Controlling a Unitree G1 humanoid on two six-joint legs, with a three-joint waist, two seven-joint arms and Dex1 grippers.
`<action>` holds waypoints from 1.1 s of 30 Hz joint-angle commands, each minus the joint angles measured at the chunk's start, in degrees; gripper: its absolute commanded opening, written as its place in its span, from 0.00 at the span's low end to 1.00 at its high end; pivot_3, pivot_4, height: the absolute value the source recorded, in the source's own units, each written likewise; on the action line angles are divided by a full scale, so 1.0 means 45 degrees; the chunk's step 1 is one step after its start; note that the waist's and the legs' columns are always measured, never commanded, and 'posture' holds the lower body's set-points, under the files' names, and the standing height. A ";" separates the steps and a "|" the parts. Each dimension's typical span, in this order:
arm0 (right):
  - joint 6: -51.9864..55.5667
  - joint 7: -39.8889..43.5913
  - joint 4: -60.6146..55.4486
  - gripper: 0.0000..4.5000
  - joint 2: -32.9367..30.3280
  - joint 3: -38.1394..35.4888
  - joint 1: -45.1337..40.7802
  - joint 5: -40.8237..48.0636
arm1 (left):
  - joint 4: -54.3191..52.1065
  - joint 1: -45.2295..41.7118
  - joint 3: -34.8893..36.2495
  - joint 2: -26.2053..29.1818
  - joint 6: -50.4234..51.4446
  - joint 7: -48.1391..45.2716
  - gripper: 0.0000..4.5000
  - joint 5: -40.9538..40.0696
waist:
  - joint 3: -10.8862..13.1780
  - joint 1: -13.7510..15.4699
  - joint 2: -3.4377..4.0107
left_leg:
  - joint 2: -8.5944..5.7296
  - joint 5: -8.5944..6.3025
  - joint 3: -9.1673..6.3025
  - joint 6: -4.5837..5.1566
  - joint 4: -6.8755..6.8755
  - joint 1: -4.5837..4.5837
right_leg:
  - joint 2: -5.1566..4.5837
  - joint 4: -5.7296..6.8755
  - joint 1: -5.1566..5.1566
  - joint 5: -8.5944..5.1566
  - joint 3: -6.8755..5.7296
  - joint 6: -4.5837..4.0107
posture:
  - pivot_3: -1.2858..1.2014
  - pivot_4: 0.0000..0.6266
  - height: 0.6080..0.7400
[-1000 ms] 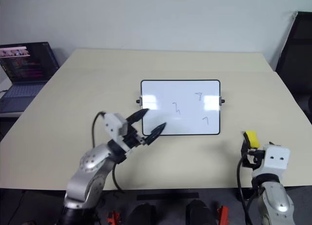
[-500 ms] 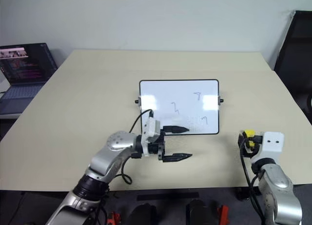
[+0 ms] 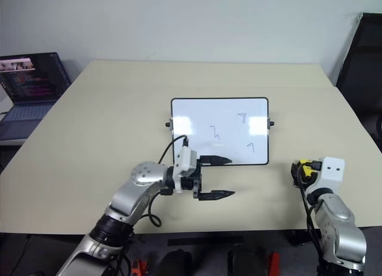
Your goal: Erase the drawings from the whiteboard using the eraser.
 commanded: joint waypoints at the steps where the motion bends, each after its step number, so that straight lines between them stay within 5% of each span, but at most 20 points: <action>1: -0.0280 0.0011 -0.0037 0.98 -0.0158 -0.0379 -0.0149 0.0182 | -0.0304 -0.0010 0.0193 0.0087 -0.0266 -0.0021 1.00 0.0021 | 0.0000 -0.0001 0.0000 | 0.0000 0.0000 0.0001 0.0000 0.0000 0.0001 | 0.0000 0.0001 0.0000 0.0000 -0.0001 0.0000 | 0.52 0.24 1.00; 19: -0.0273 -0.0144 0.0293 0.98 0.0007 -0.0765 -0.0489 0.0313 | 0.0001 -0.0067 0.0257 0.0073 -0.0464 -0.0071 1.00 0.0089 | 0.0001 0.0000 0.0001 | 0.0000 0.0000 0.0002 0.0000 -0.0001 0.0001 | 0.0000 0.0000 -0.0001 0.0001 0.0001 0.0002 | 0.52 0.24 1.00; 22: -0.0324 -0.0230 0.0335 0.85 0.0191 -0.0878 -0.0511 0.0474 | 0.0022 -0.0049 0.0264 0.0118 -0.0518 -0.0114 1.00 0.0094 | 0.0001 0.0001 0.0002 | 0.0001 0.0000 0.0002 0.0000 -0.0001 0.0002 | 0.0000 0.0000 -0.0001 0.0001 0.0000 0.0002 | 0.52 0.24 1.00; 29: -0.0275 -0.0382 0.0511 0.29 0.0272 -0.1037 -0.0568 0.0814 | 0.0087 -0.0097 0.0349 0.0214 -0.0523 -0.0099 1.00 0.0123 | 0.0002 -0.0003 0.0003 | 0.0001 0.0000 0.0003 0.0000 -0.0002 -0.0001 | 0.0000 -0.0004 -0.0001 0.0001 0.0001 0.0002 | 0.52 0.24 1.00; 33: -0.0276 -0.0371 0.0601 0.24 0.0249 -0.1042 -0.0609 0.0864 | 0.0177 -0.0141 0.0411 0.0279 -0.0567 -0.0091 1.00 0.0153 | 0.0002 -0.0002 0.0003 | 0.0002 0.0000 0.0001 0.0000 -0.0002 0.0001 | 0.0000 -0.0003 -0.0001 0.0001 0.0001 0.0002 | 0.52 0.24 1.00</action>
